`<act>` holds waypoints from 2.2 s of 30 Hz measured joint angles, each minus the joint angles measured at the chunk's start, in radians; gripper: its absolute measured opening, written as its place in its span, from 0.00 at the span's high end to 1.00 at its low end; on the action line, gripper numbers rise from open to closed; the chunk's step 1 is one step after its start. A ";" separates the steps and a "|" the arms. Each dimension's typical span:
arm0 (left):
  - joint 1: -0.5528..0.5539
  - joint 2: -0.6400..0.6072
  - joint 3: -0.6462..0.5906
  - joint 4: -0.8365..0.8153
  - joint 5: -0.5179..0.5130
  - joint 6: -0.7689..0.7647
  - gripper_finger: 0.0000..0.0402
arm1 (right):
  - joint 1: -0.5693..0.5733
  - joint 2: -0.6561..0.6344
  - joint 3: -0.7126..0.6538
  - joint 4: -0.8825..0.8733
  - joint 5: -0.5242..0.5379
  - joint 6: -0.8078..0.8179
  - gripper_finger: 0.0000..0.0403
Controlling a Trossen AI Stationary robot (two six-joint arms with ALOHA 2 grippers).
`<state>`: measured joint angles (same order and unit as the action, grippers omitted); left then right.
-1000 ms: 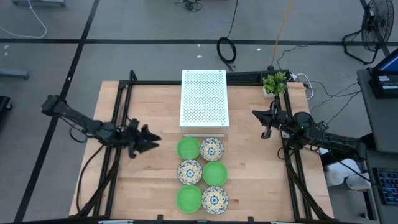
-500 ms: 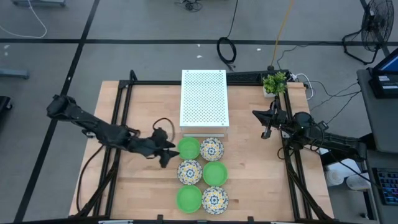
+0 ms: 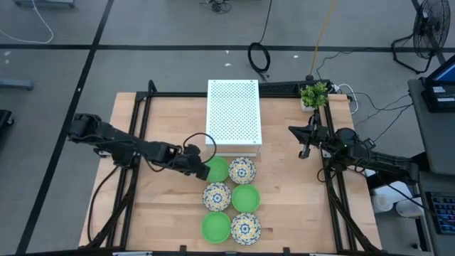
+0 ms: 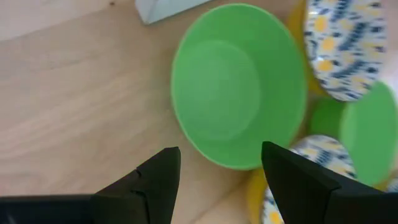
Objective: Pick & Place Mini bowls
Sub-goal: Put the top green bowl on the shelf
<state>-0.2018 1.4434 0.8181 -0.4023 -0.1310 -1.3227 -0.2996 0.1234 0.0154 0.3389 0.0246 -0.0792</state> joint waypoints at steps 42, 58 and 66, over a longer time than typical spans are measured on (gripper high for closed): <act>0.118 0.075 0.000 -0.384 0.131 -0.008 0.43 | 0.000 0.000 0.000 0.000 0.000 0.000 1.00; 0.106 0.075 0.000 -0.386 0.133 0.045 0.54 | 0.000 0.000 0.000 0.000 0.000 0.000 1.00; 0.104 0.075 0.000 -0.381 0.122 0.045 0.79 | 0.000 0.000 0.000 0.000 0.000 0.000 1.00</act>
<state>-0.0975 1.5184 0.8177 -0.7836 -0.0094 -1.2781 -0.2996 0.1237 0.0151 0.3386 0.0247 -0.0792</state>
